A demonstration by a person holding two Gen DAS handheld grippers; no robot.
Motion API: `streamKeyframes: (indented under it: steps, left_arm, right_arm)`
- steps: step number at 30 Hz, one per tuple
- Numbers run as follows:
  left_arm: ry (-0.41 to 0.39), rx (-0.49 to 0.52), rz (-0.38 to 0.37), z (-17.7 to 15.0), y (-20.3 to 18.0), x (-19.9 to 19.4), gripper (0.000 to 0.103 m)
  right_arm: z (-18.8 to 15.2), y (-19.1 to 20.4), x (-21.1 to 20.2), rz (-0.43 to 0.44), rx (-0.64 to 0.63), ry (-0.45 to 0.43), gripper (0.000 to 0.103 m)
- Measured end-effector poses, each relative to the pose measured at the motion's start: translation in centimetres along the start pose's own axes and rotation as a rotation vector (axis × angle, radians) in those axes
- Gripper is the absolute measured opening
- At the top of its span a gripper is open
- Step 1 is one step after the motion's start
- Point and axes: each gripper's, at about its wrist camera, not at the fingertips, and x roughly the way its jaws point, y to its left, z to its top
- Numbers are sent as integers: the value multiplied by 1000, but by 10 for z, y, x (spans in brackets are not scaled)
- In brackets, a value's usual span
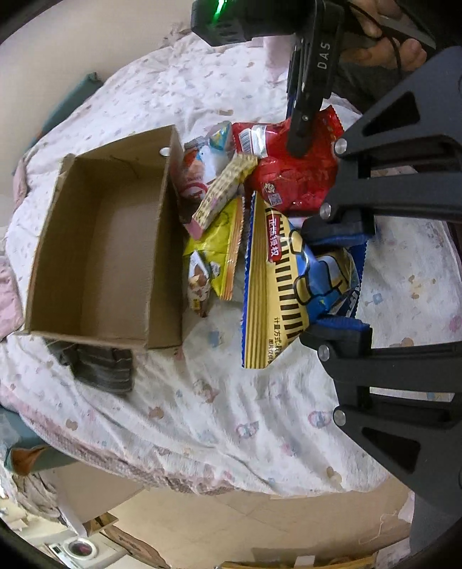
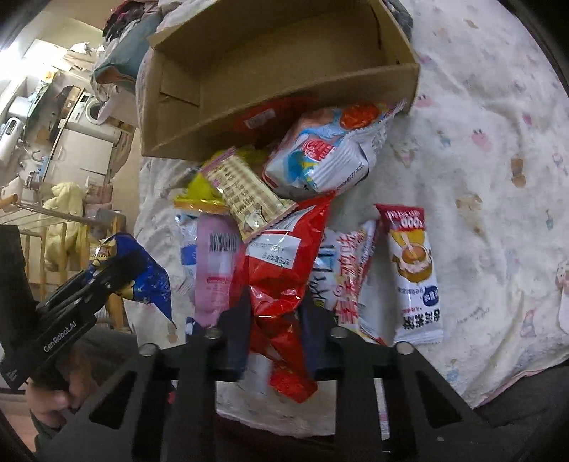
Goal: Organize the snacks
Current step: 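Grasp the blue-and-yellow chip bag with the left gripper while the right grasps the red bag, then carry both bags into the box and open both grippers to release them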
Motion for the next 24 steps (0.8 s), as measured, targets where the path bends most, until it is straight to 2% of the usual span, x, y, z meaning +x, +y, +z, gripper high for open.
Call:
streamKeyframes:
  steps: [8, 13, 18, 24]
  left_arm:
    - [-21, -58, -22, 5, 13, -7, 27]
    - [-28, -66, -28, 5, 12, -9, 27]
    - [-28, -70, -24, 11, 6, -15, 27]
    - [-63, -52, -4, 38, -7, -34, 27]
  right_arm:
    - [5, 6, -28, 35, -14, -39, 19]
    - [-4, 5, -60, 109, -19, -95, 19]
    - [-2, 8, -86, 71, -62, -179, 19]
    - [24, 19, -106, 8, -132, -257, 19]
